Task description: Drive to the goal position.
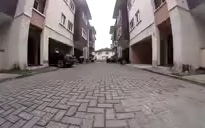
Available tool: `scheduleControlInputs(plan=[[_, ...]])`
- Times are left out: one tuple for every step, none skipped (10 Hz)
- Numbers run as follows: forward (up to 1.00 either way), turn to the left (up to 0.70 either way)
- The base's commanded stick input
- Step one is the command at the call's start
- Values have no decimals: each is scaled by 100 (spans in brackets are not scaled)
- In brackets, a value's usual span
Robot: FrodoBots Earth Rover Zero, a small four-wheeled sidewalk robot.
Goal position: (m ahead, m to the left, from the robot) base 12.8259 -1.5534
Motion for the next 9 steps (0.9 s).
scheduleControlInputs(plan=[[70,0],[70,0],[70,0],[70,0],[70,0],[70,0],[70,0],[70,0],[70,0]])
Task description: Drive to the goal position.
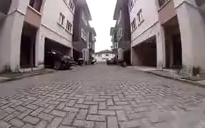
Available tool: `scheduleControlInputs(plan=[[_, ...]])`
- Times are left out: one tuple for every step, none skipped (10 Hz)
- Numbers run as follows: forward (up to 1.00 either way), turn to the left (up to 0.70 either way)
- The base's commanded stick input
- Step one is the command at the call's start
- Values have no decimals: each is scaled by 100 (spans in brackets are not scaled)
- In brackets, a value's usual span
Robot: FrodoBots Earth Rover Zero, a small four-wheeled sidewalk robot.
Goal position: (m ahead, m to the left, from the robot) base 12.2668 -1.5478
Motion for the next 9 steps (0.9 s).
scheduleControlInputs(plan=[[70,0],[70,0],[70,0],[70,0],[70,0],[70,0],[70,0],[70,0],[70,0]])
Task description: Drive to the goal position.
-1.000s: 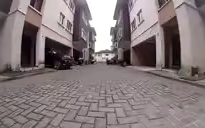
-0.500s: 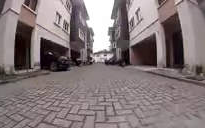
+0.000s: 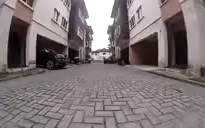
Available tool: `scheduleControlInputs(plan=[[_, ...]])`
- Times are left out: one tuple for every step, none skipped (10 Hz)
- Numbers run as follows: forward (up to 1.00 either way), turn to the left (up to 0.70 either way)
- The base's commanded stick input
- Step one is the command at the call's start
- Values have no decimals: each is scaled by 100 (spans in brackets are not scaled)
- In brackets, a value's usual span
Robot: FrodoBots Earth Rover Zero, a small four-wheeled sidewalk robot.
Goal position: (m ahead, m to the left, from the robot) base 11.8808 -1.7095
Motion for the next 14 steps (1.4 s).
scheduleControlInputs(plan=[[70,0],[70,0],[70,0],[70,0],[70,0],[70,0],[70,0],[70,0],[70,0],[70,0],[70,0],[70,0],[70,0],[70,0]])
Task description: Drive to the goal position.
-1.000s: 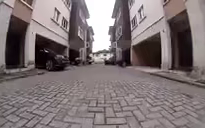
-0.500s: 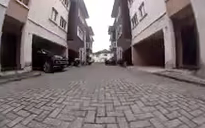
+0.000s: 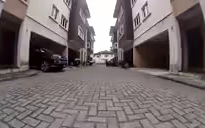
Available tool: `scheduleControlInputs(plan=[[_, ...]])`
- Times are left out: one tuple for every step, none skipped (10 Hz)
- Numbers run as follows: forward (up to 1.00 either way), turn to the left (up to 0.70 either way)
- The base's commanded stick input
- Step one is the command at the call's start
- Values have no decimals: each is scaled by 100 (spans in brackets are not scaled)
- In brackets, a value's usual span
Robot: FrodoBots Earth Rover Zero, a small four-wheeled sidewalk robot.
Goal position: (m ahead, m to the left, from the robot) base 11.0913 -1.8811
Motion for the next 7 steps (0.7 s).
scheduleControlInputs(plan=[[70,0],[70,0],[70,0],[70,0],[70,0],[70,0],[70,0]])
